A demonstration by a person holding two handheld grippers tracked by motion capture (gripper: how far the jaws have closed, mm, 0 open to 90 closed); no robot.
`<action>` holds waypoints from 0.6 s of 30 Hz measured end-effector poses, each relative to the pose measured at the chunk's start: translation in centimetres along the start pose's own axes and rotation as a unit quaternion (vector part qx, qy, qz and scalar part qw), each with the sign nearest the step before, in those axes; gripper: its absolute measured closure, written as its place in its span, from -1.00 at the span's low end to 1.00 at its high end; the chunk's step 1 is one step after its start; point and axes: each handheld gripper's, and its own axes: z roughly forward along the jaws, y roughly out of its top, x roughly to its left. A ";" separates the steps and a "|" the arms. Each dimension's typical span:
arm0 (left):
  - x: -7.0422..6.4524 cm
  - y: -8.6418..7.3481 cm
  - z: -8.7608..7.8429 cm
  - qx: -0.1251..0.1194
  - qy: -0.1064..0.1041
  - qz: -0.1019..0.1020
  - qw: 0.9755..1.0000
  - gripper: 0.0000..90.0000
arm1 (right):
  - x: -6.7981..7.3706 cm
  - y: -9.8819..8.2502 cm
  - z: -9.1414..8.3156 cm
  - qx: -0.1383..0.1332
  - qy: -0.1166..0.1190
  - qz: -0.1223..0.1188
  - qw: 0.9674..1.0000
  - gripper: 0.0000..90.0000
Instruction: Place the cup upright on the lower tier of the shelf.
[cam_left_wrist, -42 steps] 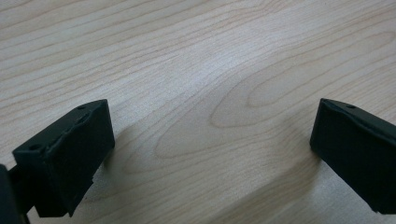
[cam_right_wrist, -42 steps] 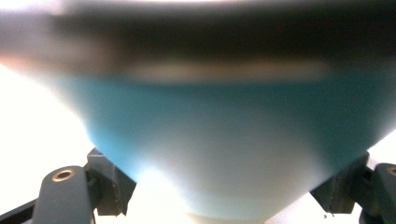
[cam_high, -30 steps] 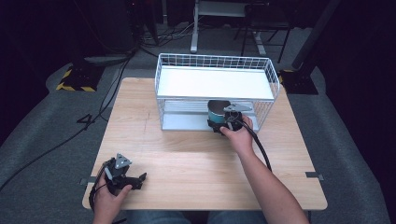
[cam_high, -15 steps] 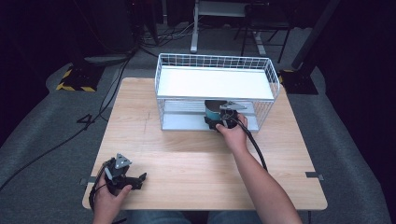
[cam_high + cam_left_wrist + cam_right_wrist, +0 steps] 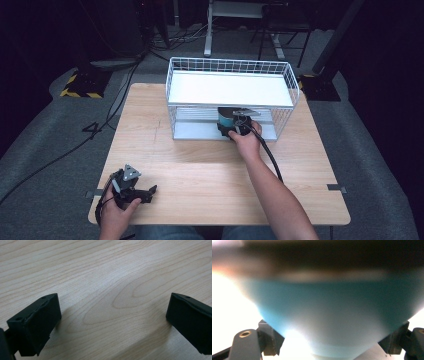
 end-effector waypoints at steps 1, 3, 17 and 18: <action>0.0 0.0 0.0 0.000 0.000 0.000 1.000 -0.99 | 0.0 0.0 0.0 -0.002 0.000 0.001 1.000 -0.50; 0.0 0.0 0.0 0.000 0.000 0.000 1.000 -0.99 | 0.0 0.0 0.0 0.001 0.000 0.000 1.000 -0.50; 0.0 0.0 0.0 0.001 0.000 0.000 1.000 -0.99 | -0.4 0.1 0.2 0.007 -0.008 0.006 1.000 -0.64; 0.0 0.0 0.0 0.001 0.000 0.000 1.000 -0.99 | -0.4 0.1 0.1 0.008 -0.012 0.006 1.000 -0.64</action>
